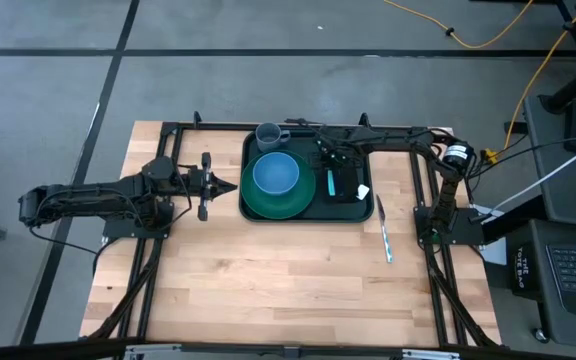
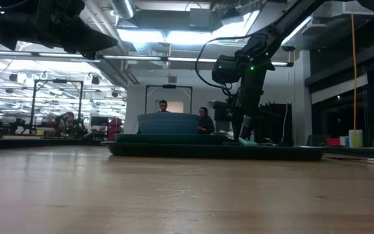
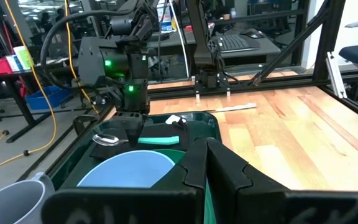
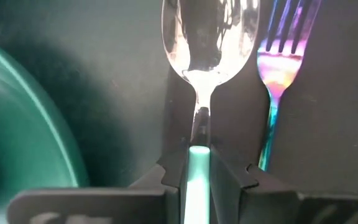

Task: Set up tray
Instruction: Put the blue spoon to the left of the blue fork on the black napkin

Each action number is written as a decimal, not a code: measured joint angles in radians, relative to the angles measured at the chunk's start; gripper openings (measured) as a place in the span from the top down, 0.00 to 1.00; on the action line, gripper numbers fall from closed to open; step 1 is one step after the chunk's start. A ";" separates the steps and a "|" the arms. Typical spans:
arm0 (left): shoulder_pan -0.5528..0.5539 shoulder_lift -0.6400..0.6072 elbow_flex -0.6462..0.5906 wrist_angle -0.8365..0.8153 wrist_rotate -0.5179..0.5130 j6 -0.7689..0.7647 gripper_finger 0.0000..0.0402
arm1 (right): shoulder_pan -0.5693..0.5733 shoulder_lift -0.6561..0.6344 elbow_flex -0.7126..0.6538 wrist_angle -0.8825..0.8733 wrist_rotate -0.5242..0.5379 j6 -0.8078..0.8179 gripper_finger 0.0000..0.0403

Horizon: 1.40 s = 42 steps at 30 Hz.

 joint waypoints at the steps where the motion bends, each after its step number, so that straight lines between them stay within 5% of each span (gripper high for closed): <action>1: 0.000 0.000 0.000 0.000 0.000 0.000 0.99 | 0.000 0.000 0.000 -0.002 0.000 -0.001 0.87; 42: 0.000 0.000 0.000 0.000 0.000 0.000 0.99 | 0.001 0.019 0.002 0.014 0.014 0.024 0.79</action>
